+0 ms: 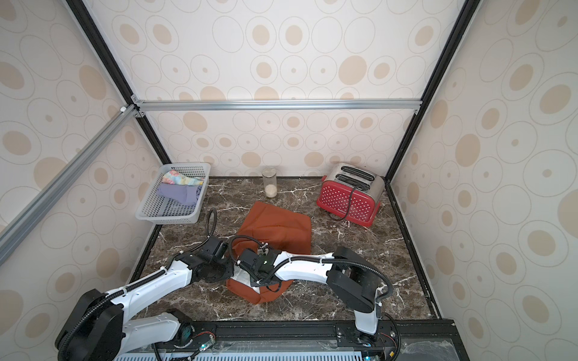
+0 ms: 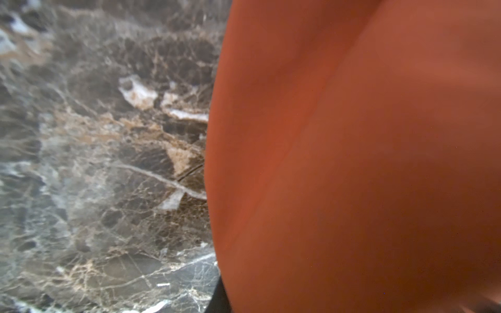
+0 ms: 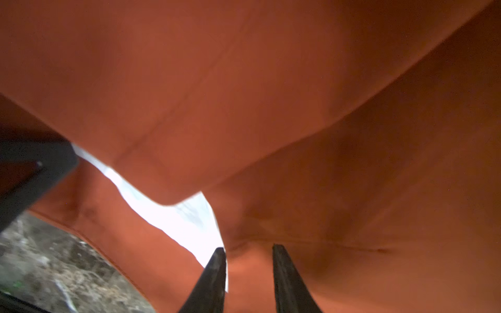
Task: Roll up the skirts
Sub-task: Flatten out the skirt at the center of the board.
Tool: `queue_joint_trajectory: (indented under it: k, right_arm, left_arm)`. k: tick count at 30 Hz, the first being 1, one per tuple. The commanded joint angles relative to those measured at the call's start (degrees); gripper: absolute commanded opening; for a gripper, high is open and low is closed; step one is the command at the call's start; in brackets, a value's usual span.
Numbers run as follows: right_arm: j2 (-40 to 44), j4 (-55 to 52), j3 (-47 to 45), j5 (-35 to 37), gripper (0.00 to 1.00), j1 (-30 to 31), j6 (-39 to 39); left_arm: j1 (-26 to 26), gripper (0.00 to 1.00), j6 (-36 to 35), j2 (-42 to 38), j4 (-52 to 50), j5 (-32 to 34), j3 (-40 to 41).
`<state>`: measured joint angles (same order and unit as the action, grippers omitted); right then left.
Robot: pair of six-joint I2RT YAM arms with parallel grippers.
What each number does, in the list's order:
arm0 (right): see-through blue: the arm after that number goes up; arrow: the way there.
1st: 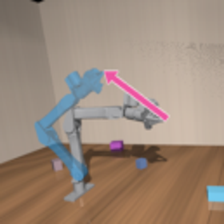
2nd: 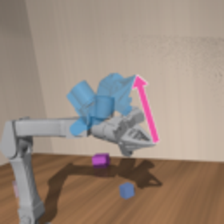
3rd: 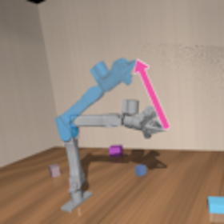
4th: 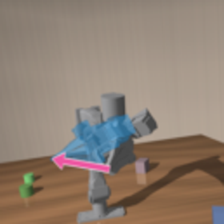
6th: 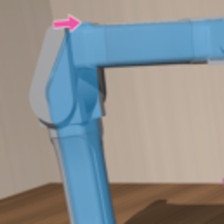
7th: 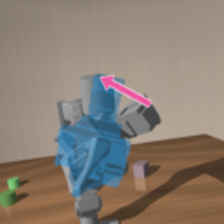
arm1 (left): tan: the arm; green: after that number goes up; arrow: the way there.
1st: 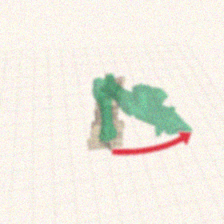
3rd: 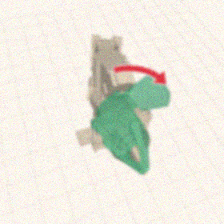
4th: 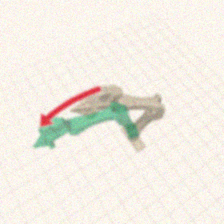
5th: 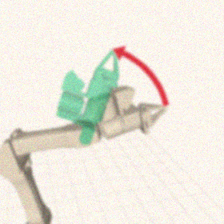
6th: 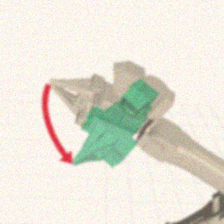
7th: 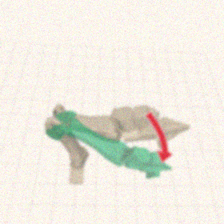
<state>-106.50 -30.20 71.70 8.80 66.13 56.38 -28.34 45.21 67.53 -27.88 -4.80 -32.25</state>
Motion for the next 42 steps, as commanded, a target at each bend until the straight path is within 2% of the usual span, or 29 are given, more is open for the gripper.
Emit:
queue_joint_trajectory:
  k: [1, 5, 7, 14, 17, 25, 30, 33, 36, 39, 42]
  right_arm:
    - [-1.95, -0.73, 2.79, -0.87, 0.36, -0.39, 1.35]
    - [-5.33, -4.73, 5.24, -3.53, 0.53, 1.59, 0.07]
    - [-6.42, -6.47, 5.44, -5.49, 0.54, 2.36, 0.34]
    - [-5.57, -14.08, 5.20, -0.92, 0.54, 4.83, 1.64]
    - [-7.42, -14.77, 5.97, -2.20, 0.45, 5.33, 1.23]
    - [-6.76, -15.80, 3.57, -1.63, 0.01, 5.70, 3.41]
    - [3.78, -7.04, -3.99, -1.79, 0.00, 4.16, 5.56]
    - [12.51, -3.20, -7.25, -0.66, 0.00, 1.43, 5.34]
    - [21.50, -1.04, -8.49, 1.30, 0.00, -2.28, 2.98]
    - [29.88, -0.39, -8.65, 2.15, 0.00, -7.60, -0.16]
    - [36.45, 1.23, -8.35, -0.63, 0.00, -15.07, -3.49]
  left_arm:
    - [0.10, 0.10, 0.28, -2.58, 0.19, 1.37, 0.44]
    - [0.05, 0.07, -0.16, -4.53, -0.24, 1.67, -0.36]
    - [0.05, 0.06, -0.47, -5.34, -0.68, 2.07, -0.88]
    - [0.04, 0.06, -0.98, -7.48, -0.95, 3.99, -0.87]
    - [0.04, 0.06, -1.06, -7.74, -0.45, 4.35, -0.56]
    - [0.04, 0.05, -1.13, -9.02, -0.80, 6.03, -0.49]
    - [0.08, 0.03, -1.22, -11.46, -3.39, 7.51, -3.11]
    - [0.03, 0.03, -1.75, -11.95, -6.35, 7.68, -7.94]
    - [0.11, 0.03, -3.64, -10.44, -11.28, 8.90, -16.50]
    - [0.36, 0.03, -7.46, -5.57, -16.29, 9.94, -28.63]
    - [2.63, 0.00, -10.33, 0.27, -21.33, 10.26, -41.22]
